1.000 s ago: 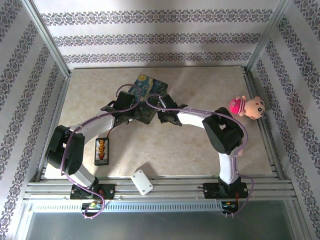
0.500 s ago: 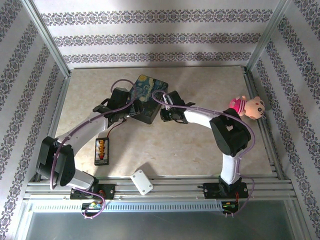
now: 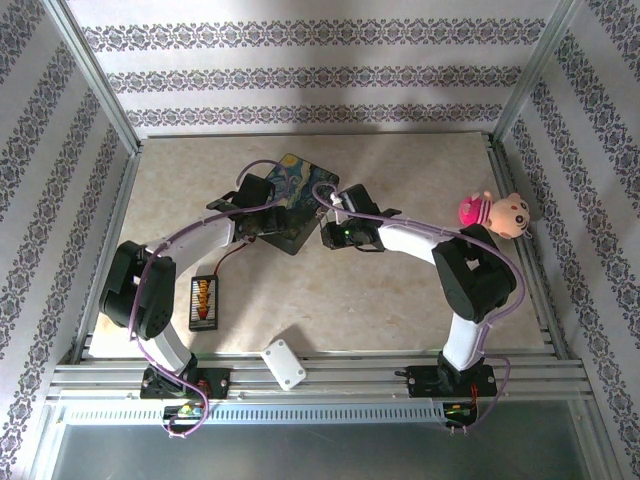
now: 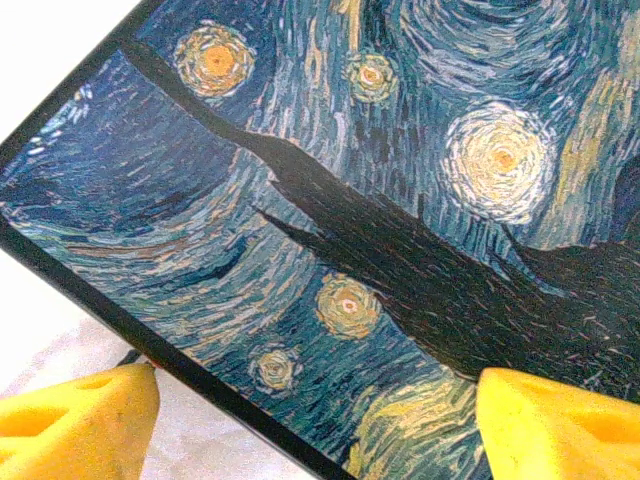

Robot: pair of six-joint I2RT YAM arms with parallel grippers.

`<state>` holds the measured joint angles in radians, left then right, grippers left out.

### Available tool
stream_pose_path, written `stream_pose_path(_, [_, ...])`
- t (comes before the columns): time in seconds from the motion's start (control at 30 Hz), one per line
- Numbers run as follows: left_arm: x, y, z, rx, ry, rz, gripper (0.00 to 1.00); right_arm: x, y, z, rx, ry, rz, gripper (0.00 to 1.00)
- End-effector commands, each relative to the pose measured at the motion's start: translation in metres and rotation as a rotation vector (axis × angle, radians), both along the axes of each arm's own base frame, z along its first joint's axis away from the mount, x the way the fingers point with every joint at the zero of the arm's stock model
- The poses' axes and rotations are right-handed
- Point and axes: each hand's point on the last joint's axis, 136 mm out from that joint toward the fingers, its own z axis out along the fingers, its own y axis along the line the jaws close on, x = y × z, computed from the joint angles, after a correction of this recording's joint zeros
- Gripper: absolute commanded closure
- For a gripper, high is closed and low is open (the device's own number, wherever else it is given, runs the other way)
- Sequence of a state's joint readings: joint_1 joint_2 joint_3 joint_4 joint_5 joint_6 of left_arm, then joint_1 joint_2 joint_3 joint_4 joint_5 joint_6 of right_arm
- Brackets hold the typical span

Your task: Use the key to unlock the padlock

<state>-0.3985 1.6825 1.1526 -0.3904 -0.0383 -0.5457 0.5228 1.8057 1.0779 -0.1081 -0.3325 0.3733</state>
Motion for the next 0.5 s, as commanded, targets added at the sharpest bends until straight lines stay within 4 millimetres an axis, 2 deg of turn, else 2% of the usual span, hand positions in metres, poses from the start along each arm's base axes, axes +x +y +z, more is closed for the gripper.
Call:
stream_pose_path(0.0, [-0.01, 0.017, -0.016, 0.081, 0.067, 0.013, 0.21, 0.003, 0.011, 0.033, 0.161, -0.019, 0.002, 1.0])
stream_pose_path(0.27, [-0.015, 0.011, -0.023, 0.043, 0.084, 0.004, 0.32, 0.022, 0.015, 0.041, 0.332, 0.013, -0.145, 1.0])
stream_pose_path(0.33, [-0.017, 0.011, -0.024, 0.038, 0.089, 0.003, 0.38, 0.026, 0.014, 0.04, 0.398, 0.028, -0.206, 1.0])
stream_pose_path(0.47, [-0.02, 0.011, -0.028, 0.031, 0.095, 0.004, 0.44, 0.036, 0.008, 0.042, 0.522, 0.025, -0.31, 1.0])
